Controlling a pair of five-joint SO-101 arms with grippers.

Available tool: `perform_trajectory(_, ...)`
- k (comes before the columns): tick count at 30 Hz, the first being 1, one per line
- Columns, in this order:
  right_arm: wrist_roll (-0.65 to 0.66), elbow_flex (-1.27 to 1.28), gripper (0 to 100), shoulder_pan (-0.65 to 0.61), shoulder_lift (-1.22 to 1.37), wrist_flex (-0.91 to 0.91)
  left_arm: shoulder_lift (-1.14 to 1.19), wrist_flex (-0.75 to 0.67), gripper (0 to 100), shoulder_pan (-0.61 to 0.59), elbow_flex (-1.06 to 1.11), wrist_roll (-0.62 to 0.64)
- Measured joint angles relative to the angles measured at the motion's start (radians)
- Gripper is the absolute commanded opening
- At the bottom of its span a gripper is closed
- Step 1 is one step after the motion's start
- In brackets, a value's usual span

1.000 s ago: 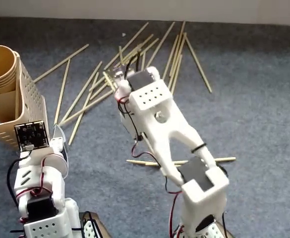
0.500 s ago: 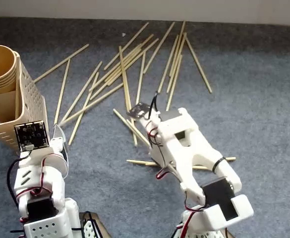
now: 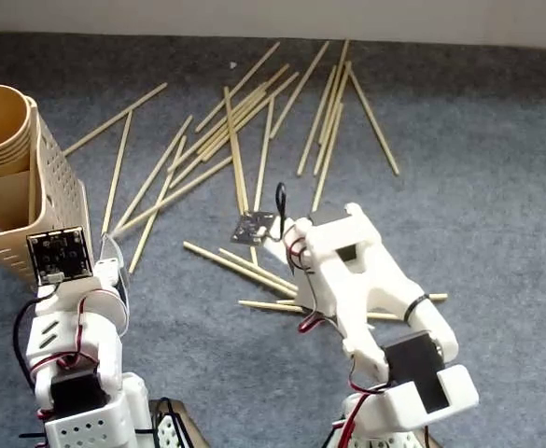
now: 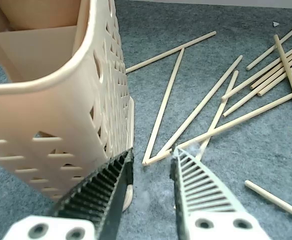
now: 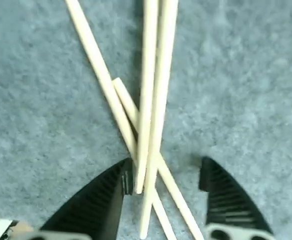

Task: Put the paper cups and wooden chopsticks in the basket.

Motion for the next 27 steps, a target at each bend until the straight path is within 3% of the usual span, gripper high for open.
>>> perform_trajectory(7,0.015,0.132,34.0,-0.06,-0.003,-0.158,0.0,0.0,15,0.0,0.0,0.0)
perform_trajectory(9,0.015,0.141,25.0,-0.057,-0.003,-0.181,0.0,0.0,15,0.0,0.0,0.0)
perform_trajectory(12,0.015,0.14,0.9,-0.064,-0.005,-0.193,0.0,0.0,15,0.0,0.0,0.0)
perform_trajectory(15,0.015,0.133,4.2,-0.071,-0.014,-0.224,0.0,0.0,15,0.0,0.0,0.0)
perform_trajectory(22,0.014,0.1,0.5,-0.11,-0.012,-0.201,0.0,0.0,15,0.0,0.0,0.0)
perform_trajectory(27,-0.167,-0.078,0.5,-0.127,-0.083,-0.072,0.0,0.0,15,0.0,0.0,0.0)
